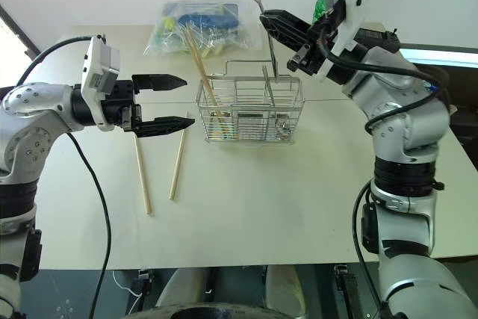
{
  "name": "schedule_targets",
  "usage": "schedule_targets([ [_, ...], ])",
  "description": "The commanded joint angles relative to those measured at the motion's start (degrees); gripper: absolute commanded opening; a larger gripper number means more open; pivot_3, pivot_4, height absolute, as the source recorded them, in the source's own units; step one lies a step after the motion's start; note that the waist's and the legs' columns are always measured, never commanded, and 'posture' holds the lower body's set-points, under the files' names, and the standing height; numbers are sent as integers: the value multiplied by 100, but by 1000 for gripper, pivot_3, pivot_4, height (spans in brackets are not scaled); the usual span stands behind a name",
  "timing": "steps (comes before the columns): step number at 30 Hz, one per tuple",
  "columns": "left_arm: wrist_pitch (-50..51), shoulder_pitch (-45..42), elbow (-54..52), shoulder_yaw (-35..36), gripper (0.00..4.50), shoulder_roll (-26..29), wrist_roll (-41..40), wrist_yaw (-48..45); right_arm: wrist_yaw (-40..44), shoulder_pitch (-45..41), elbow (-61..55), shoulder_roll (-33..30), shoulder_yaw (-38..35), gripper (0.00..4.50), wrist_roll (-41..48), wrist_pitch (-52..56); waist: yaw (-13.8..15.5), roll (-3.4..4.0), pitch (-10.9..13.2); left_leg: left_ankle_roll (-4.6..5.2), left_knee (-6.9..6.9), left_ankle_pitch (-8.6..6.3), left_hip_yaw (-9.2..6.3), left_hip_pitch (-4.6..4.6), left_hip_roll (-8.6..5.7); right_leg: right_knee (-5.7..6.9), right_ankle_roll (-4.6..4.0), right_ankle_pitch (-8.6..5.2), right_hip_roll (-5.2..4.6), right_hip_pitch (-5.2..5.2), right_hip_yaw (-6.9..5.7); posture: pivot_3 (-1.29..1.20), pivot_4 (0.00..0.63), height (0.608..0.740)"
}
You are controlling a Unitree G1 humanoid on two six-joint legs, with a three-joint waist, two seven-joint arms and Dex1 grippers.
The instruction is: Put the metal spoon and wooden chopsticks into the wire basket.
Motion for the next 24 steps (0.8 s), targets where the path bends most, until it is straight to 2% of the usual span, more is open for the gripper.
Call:
schedule_targets([
  [1, -103, -107, -81, 132, 4500, 37, 14, 0, 34, 59, 198, 52, 36, 31, -299, -513, 0, 1, 0, 0, 0, 0, 0, 0, 0, 1, 0, 0, 1, -1, 0, 0, 150, 721],
  [7, -80, -76, -137, 219, 4500, 64, 16, 81, 39, 523, 384, 79, 58, 31, -494, -715, -5, 1, 0, 0, 5, 0, -2, 2, 3, 4, 0, 0, 7, 2, -2, 0, 150, 721],
  [11, -72, -91, -135, 251, 4500, 65, 14, 128, -90, 712, 320, 133, -20, 1469, -448, -647, -6, 1, 0, -1, 7, 1, -2, 4, 4, 7, -1, 1, 8, 3, -2, 0, 150, 721],
  [17, -103, -123, -86, 232, 4500, 31, 31, 161, -328, 786, 189, 89, -19, 4428, -567, -643, -15, 1, 0, -1, 7, 2, -2, 7, 9, 7, -4, 2, 14, 3, -1, 0, 150, 721],
  [24, -5, -346, 148, 334, 4500, -1, -43, 215, -341, 611, -544, -462, -505, 4428, -48, 107, 17, 2, 1, -1, 6, 2, -4, 5, 9, 6, -4, 2, 15, 3, -1, 0, 150, 721],
])
